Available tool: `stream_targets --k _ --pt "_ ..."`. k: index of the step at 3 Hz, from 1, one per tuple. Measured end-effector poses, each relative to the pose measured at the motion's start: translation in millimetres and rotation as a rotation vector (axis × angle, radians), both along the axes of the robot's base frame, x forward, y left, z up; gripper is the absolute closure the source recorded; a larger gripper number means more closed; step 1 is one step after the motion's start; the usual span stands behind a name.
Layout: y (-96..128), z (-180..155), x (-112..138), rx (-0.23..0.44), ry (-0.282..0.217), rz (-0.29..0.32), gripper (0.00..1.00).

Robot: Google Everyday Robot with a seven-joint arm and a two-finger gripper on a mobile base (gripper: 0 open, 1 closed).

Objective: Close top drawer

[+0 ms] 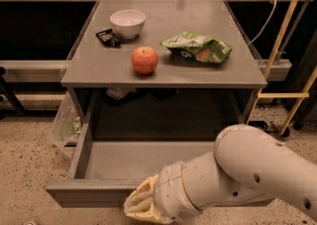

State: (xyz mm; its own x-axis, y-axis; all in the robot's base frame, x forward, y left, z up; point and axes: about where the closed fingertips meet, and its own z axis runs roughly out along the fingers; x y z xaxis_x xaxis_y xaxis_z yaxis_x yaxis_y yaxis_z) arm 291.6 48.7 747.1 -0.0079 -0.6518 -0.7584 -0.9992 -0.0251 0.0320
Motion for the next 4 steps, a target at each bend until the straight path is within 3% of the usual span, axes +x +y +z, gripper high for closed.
stream_targets --k 2,3,4 --pt "32 -46 25 0.074 0.035 -0.031 1.0" --pt "47 -53 37 0.072 0.031 -0.03 1.0" --pt "57 -59 51 0.048 0.026 -0.033 0.81"
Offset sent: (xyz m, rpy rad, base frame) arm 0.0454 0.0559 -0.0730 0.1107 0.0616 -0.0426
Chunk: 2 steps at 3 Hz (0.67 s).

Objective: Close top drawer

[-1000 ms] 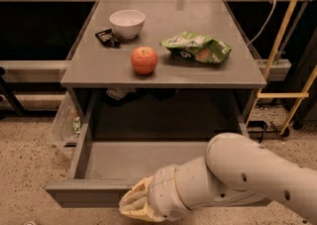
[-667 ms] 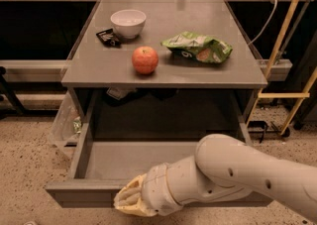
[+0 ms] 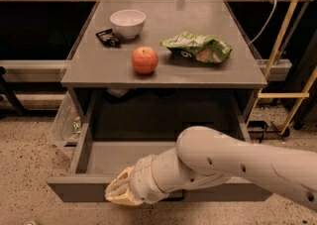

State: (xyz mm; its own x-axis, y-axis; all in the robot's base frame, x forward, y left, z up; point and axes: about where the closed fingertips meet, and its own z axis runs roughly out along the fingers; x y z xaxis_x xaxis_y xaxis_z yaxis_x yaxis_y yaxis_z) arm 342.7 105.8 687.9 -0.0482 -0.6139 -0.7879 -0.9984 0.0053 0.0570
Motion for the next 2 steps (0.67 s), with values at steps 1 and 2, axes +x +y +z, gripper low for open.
stream_targets --k 1,2 --pt "-2 2 14 -0.033 -0.017 -0.024 0.58" --pt "-11 5 33 -0.076 -0.031 -0.063 0.34"
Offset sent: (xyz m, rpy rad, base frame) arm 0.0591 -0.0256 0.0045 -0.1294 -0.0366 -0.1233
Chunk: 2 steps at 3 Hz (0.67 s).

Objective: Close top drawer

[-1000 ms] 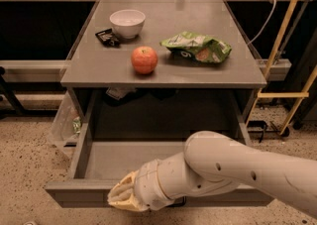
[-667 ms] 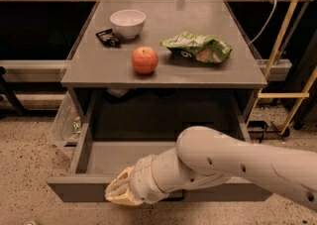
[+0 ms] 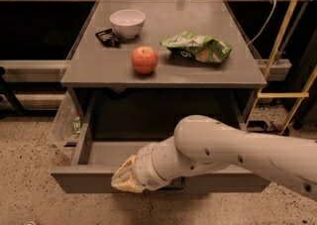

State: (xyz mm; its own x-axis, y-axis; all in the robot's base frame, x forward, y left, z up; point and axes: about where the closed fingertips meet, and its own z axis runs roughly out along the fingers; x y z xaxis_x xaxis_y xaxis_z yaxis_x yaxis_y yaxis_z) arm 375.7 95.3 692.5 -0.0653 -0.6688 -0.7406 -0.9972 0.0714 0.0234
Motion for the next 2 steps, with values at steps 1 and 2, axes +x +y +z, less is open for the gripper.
stream_targets --k 1,2 --pt "-18.8 -8.6 23.6 -0.025 0.013 -0.041 0.11" --pt "-18.8 -8.5 23.0 -0.025 0.013 -0.041 0.0"
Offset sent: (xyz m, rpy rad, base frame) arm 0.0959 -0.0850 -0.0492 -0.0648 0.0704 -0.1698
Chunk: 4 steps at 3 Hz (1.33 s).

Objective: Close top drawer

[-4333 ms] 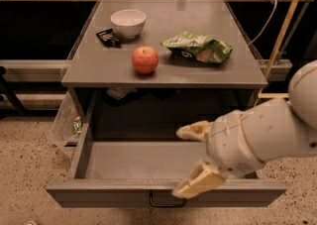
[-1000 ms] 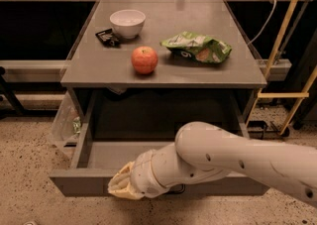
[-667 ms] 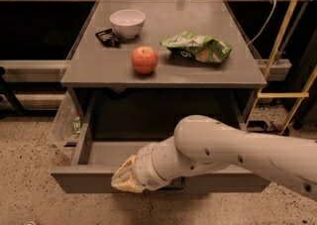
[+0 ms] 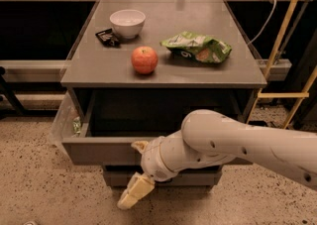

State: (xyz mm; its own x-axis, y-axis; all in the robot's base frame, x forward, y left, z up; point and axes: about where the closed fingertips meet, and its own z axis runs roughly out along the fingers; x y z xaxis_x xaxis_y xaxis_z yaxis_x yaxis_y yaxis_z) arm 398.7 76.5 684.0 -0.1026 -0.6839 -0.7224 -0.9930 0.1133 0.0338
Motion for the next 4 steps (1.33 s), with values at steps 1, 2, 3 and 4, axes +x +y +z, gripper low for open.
stream_targets --k 1,2,3,4 --pt "-22 -9 35 -0.015 -0.001 -0.042 0.0" --pt "-42 -16 72 -0.03 -0.021 -0.099 0.0" --pt "-45 -16 74 -0.031 -0.022 -0.104 0.0" --pt "-45 -14 71 -0.028 -0.031 -0.116 0.0"
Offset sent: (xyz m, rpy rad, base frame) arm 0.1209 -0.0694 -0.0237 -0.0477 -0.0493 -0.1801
